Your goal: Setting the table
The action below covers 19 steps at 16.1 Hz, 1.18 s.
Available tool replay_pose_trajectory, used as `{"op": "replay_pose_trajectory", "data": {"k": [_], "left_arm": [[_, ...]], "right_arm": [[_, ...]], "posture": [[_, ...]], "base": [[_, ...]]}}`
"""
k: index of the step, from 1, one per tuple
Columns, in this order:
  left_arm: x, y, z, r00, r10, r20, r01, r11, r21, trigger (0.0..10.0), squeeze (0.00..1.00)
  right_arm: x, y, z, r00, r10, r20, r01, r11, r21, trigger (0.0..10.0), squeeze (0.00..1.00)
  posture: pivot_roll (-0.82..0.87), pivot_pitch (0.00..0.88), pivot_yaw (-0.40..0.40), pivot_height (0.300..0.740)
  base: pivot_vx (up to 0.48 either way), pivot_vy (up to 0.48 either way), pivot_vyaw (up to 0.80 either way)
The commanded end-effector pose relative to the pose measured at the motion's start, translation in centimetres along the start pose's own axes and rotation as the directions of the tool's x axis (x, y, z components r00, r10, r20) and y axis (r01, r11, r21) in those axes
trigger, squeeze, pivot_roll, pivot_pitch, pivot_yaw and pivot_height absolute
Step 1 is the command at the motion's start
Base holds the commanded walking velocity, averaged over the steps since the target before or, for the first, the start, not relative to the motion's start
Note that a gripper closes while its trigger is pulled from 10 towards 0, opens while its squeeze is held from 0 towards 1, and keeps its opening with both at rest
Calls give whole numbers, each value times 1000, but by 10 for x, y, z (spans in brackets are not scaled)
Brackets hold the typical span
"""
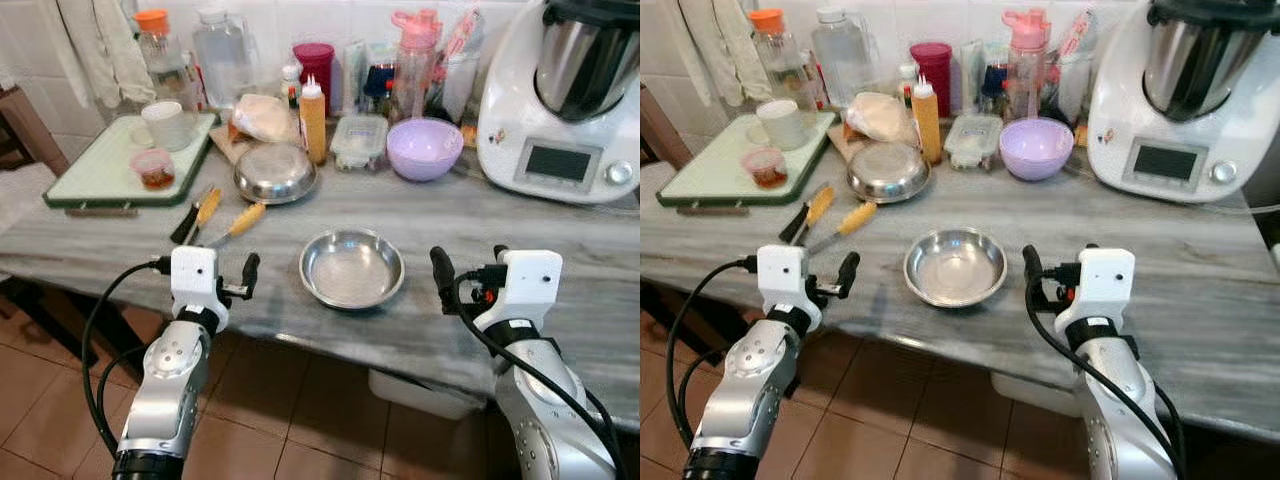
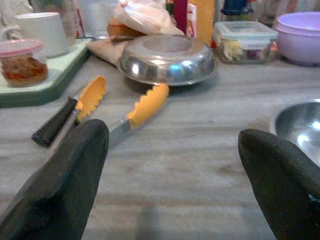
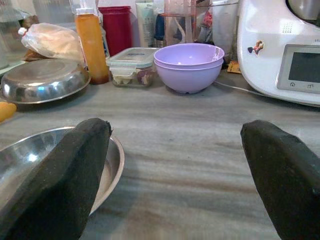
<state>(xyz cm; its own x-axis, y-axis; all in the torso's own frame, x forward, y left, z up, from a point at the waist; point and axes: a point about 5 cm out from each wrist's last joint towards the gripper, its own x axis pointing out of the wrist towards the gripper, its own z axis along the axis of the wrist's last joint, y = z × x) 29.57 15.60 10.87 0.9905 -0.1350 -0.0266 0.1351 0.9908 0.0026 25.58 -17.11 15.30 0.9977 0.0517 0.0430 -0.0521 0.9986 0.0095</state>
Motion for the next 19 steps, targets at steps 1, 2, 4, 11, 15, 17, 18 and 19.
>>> {"op": "replay_pose_trajectory", "data": {"k": [1,2,4,11,15,17,18,19], "left_arm": [[-1,3,1,1000,7,-8,-7,1000,5,10000,0],[-1,4,0,1000,8,-10,-8,1000,3,10000,0],[-2,3,-1,1000,5,-16,-5,1000,2,10000,0],[-2,4,-2,999,-8,-33,8,1000,15,10000,0],[-1,5,-2,999,-10,-37,11,1000,25,10000,0],[-2,3,-3,999,-12,-42,13,1000,27,10000,0],[-2,2,-4,999,-14,-44,16,1000,27,10000,0],[-2,1,-4,999,-17,-46,18,1000,26,10000,0]], "right_arm": [[1,3,5,1000,16,22,-16,1000,2,10000,0],[1,3,3,1000,16,17,-16,1000,2,10000,0],[-1,3,1,1000,13,7,-13,1000,8,10000,0],[-1,4,0,1000,17,2,-17,1000,20,10000,0],[2,5,2,1000,16,11,-16,1000,19,10000,0],[2,4,-1,1000,-19,-1,19,999,28,10000,0],[2,4,-2,1000,-21,1,21,999,31,10000,0],[2,3,-1,999,-31,6,31,999,12,10000,0]], "posture": [[-100,0,71,740],[-100,0,72,740],[-98,0,75,740],[-105,0,82,740],[-107,0,85,740],[-106,0,84,740],[-106,0,84,740],[-107,0,83,740]], "base": [[-285,0,0],[-285,0,0],[-298,0,0],[-304,0,0],[-311,0,0],[-313,0,0],[-315,0,0],[-319,0,0]]}}
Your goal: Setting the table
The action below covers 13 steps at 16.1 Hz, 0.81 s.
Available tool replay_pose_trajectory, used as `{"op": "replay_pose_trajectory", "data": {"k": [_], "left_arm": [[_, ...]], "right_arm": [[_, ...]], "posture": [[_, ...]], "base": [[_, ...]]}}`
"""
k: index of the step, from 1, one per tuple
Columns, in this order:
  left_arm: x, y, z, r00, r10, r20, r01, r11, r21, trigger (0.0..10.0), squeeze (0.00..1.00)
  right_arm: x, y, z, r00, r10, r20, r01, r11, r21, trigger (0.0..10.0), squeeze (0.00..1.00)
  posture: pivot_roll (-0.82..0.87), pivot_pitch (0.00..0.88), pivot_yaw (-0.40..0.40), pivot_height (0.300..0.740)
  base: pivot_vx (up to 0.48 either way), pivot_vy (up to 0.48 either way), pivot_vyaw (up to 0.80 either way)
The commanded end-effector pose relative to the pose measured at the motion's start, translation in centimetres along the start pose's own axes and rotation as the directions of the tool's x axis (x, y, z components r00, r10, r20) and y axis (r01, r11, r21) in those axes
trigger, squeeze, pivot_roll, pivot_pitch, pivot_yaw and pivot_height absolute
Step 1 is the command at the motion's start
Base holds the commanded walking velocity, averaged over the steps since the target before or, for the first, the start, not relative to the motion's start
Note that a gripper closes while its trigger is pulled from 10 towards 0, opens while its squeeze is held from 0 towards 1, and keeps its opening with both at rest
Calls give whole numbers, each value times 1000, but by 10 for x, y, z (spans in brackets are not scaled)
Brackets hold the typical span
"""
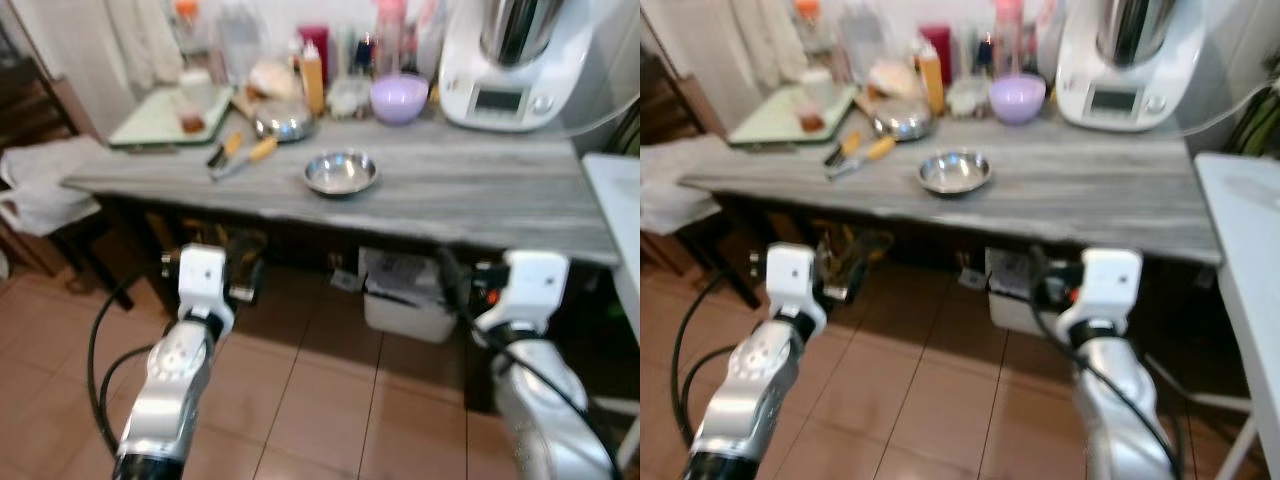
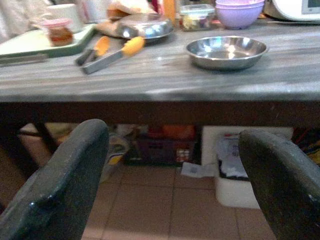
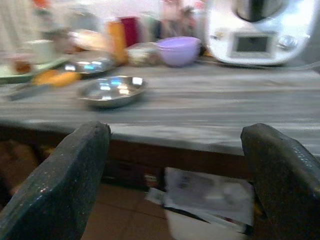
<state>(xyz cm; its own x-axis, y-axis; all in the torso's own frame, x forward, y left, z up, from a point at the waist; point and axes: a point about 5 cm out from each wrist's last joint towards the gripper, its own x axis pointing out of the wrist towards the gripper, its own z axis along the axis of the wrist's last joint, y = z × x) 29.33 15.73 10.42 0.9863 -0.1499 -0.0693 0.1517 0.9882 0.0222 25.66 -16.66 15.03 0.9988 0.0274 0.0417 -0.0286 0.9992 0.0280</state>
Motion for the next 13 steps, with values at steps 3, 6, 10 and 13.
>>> {"op": "replay_pose_trajectory", "data": {"k": [3,6,10,13], "left_arm": [[-1,-3,-2,1000,-8,-7,8,1000,3,10000,0],[-3,-4,-5,1000,-10,-16,10,1000,8,10000,0],[-3,-5,-6,999,-38,-6,38,999,6,10000,0],[-3,-9,-6,998,-68,-3,68,998,-11,10000,0]], "right_arm": [[1,-5,-5,999,-39,-25,39,999,-23,10000,0],[2,-6,-7,999,-32,-31,31,999,-26,10000,0],[5,-4,-7,1000,-18,-24,18,1000,-11,10000,0],[5,-4,-9,999,-17,-41,17,1000,-3,10000,0]], "posture": [[-106,0,82,740],[-99,0,77,740],[-100,0,78,740],[-101,0,77,740]], "base": [[-316,0,0],[-311,0,0],[-75,0,0],[0,0,-475]]}}
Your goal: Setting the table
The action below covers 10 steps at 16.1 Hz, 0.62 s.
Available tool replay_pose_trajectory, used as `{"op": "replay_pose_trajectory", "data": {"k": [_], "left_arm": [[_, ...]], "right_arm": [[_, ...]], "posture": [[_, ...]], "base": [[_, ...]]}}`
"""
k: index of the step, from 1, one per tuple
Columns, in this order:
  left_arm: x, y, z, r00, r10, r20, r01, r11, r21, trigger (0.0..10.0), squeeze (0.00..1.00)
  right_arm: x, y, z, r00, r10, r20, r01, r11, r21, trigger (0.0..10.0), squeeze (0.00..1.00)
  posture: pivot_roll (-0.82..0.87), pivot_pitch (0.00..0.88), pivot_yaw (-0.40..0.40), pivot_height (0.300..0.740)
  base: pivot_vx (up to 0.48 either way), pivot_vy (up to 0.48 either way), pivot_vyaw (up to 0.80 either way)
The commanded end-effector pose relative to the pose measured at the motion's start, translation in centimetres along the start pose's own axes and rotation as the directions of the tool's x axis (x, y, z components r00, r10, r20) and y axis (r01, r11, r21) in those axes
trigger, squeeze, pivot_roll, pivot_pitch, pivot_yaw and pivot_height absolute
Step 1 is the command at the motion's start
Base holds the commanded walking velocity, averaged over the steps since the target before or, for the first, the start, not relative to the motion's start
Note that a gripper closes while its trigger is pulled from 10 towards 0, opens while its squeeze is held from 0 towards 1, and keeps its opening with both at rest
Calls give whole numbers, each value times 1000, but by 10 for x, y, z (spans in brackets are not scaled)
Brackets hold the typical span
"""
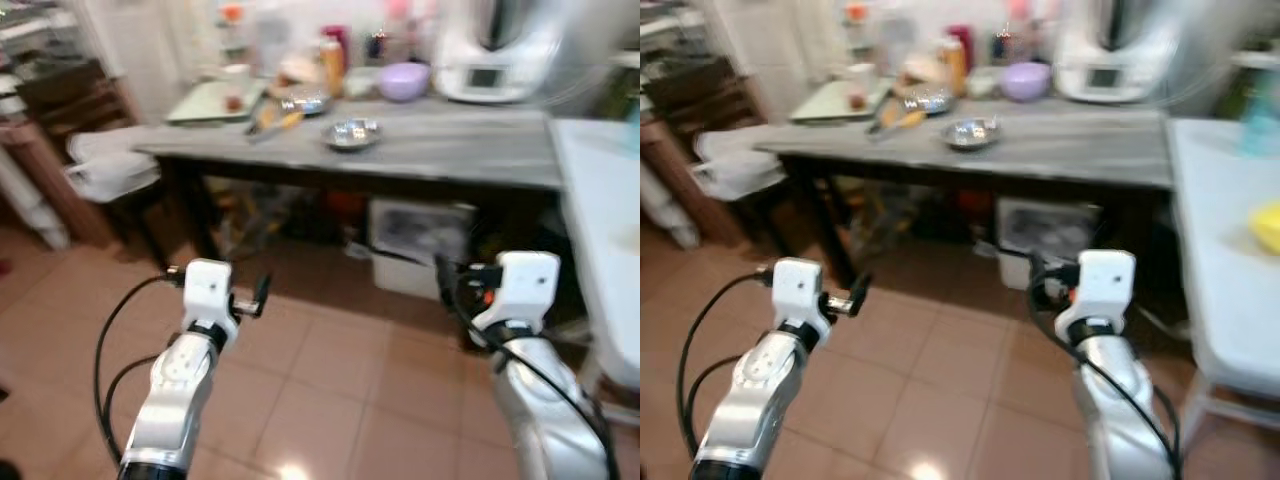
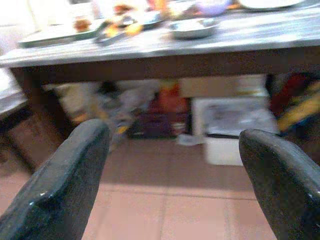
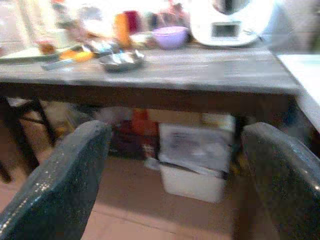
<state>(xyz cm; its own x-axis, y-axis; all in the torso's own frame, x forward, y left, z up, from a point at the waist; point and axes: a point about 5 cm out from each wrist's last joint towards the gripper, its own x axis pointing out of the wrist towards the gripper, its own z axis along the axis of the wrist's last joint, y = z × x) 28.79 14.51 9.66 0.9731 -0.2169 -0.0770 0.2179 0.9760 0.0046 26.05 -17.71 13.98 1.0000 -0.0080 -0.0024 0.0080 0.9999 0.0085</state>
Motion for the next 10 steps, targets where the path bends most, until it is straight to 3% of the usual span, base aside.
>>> {"op": "replay_pose_trajectory", "data": {"k": [1,6,10], "left_arm": [[0,4,2,1000,-4,4,4,1000,0,10000,0],[-1,-3,3,998,-53,17,54,998,-22,10000,0],[-2,-7,3,996,-85,18,85,996,-20,10000,0]], "right_arm": [[2,7,2,1000,20,2,-20,1000,16,10000,0],[3,6,2,1000,24,13,-24,1000,6,10000,0],[3,6,2,1000,25,13,-25,1000,-3,10000,0]], "posture": [[-101,0,77,740],[-99,0,78,740],[-102,0,79,740]], "base": [[0,0,-763],[0,0,-683],[0,0,-100]]}}
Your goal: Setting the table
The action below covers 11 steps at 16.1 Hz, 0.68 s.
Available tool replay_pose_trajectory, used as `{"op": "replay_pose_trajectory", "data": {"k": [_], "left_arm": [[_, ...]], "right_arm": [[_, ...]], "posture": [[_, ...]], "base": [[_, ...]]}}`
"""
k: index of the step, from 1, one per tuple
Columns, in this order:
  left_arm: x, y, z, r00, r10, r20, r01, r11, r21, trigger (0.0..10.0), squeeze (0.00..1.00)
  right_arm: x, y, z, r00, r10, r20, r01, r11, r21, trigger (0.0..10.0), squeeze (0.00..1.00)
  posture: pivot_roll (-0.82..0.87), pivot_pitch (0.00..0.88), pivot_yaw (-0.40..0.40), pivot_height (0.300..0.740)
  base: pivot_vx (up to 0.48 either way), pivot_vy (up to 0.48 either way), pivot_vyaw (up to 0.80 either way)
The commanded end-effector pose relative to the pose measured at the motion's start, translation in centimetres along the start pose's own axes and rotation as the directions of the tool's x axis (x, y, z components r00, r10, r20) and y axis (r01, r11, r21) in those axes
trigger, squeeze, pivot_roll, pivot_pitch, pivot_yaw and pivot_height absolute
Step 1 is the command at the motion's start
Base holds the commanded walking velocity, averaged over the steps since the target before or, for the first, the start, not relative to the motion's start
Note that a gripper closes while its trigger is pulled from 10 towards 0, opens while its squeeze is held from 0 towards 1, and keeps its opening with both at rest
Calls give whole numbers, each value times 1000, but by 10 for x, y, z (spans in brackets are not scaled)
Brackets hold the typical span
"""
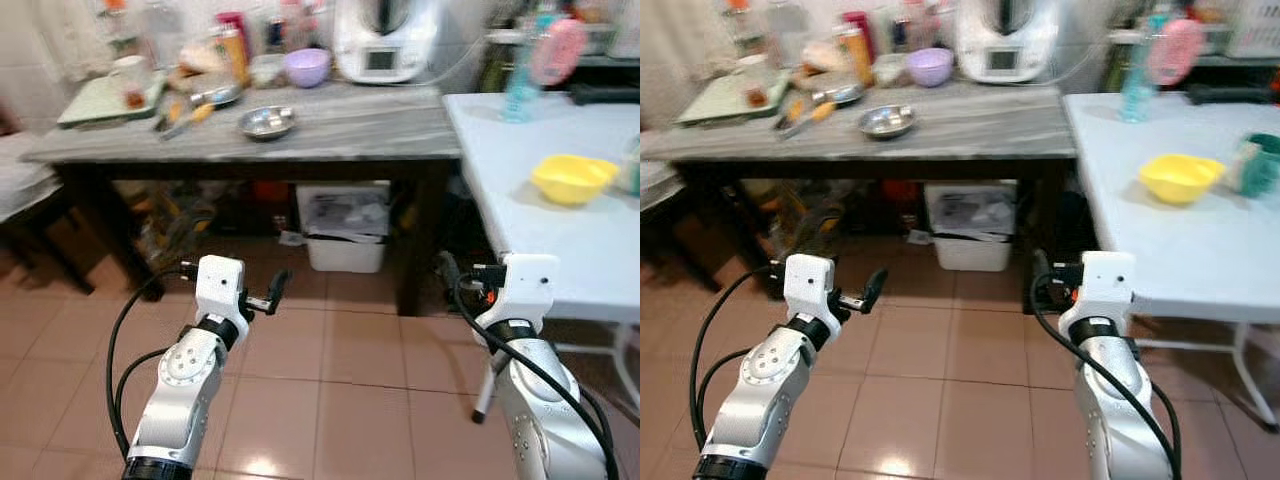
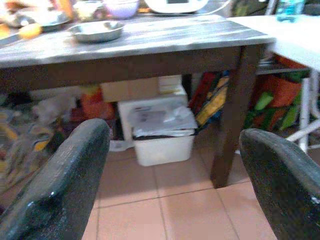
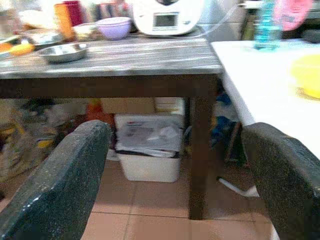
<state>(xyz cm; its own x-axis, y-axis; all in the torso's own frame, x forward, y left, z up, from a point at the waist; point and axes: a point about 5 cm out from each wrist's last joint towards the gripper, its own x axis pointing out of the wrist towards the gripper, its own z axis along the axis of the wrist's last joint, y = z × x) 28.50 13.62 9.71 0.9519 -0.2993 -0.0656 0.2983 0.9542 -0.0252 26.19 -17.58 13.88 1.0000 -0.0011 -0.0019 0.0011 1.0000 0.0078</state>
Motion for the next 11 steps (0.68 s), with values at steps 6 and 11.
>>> {"op": "replay_pose_trajectory", "data": {"k": [6,11], "left_arm": [[0,-1,2,1000,-15,3,15,1000,-3,10000,0],[1,0,1,1000,-8,-4,8,1000,-10,10000,0]], "right_arm": [[2,4,3,1000,17,13,-17,1000,-12,10000,0],[4,6,1,1000,19,3,-19,1000,-4,10000,0]], "posture": [[-109,0,77,740],[-106,0,81,740]], "base": [[0,0,0],[0,0,-229]]}}
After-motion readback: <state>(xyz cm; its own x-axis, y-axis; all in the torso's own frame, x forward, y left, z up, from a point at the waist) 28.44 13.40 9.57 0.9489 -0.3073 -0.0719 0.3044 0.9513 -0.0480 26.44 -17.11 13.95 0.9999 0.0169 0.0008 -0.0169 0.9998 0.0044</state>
